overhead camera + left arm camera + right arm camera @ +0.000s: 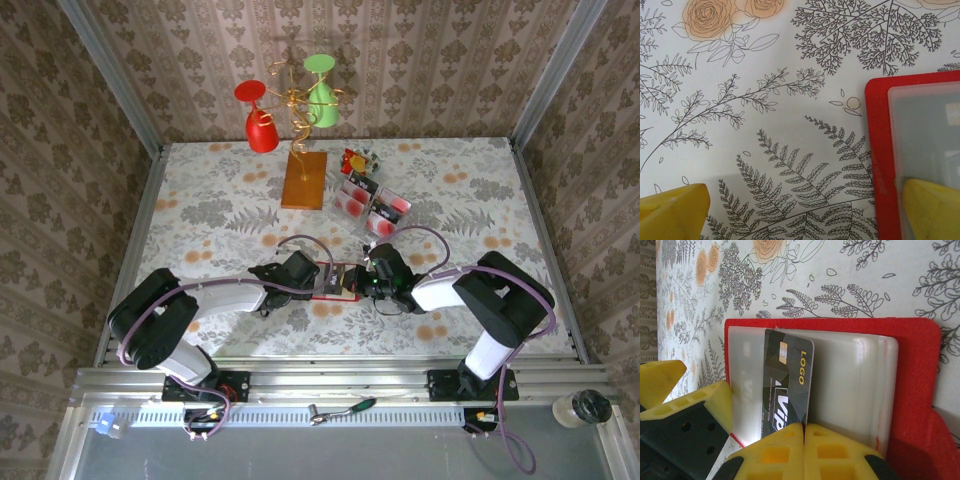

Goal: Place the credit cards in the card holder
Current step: Insert the credit card into the card slot.

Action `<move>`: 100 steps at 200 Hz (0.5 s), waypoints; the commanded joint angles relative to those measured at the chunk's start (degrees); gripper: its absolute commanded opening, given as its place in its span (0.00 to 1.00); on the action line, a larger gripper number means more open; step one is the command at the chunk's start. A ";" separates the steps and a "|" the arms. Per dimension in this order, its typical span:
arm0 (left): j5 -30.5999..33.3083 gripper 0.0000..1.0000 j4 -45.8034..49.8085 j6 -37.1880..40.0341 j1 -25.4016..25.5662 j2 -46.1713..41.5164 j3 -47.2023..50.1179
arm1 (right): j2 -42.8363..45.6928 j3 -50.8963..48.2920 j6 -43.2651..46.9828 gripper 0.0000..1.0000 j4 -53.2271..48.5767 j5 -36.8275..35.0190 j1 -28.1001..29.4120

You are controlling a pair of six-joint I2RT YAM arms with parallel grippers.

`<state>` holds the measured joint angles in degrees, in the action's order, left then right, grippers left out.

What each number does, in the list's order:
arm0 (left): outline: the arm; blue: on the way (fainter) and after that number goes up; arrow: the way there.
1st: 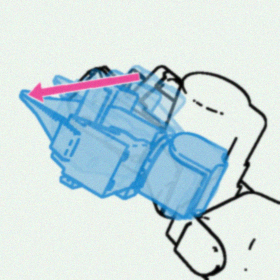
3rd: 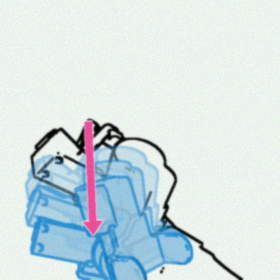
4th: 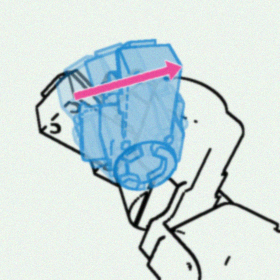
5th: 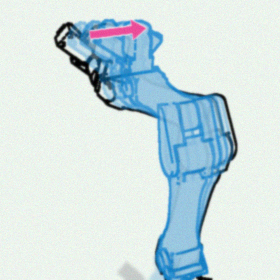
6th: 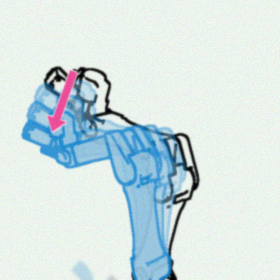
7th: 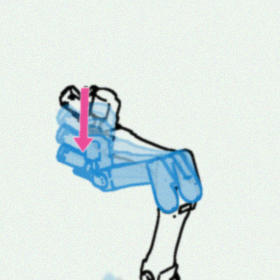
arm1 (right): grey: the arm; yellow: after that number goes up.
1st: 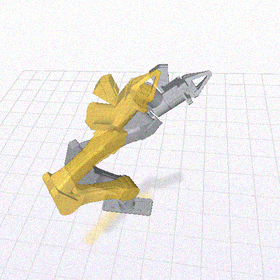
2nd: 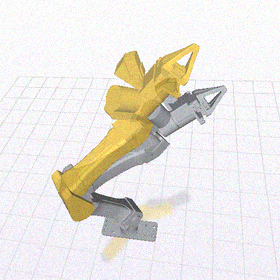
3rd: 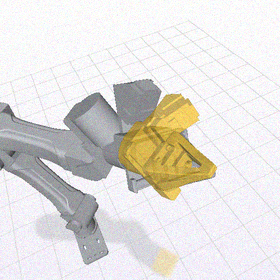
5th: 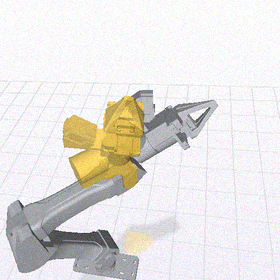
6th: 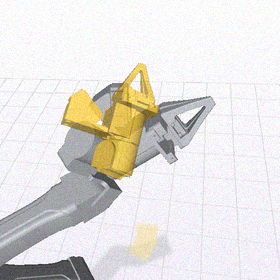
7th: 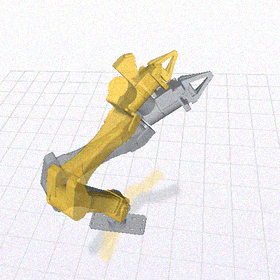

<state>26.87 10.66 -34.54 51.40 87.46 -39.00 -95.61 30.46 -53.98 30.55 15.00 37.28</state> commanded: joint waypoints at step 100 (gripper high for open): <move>0.37 1.00 2.99 -0.26 0.35 -0.54 1.30 | 0.68 1.18 3.12 0.00 -10.53 0.28 0.78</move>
<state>26.87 10.66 -34.54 51.40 87.46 -39.00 -95.18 31.79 -52.47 26.83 15.00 37.39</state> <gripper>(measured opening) 0.999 0.067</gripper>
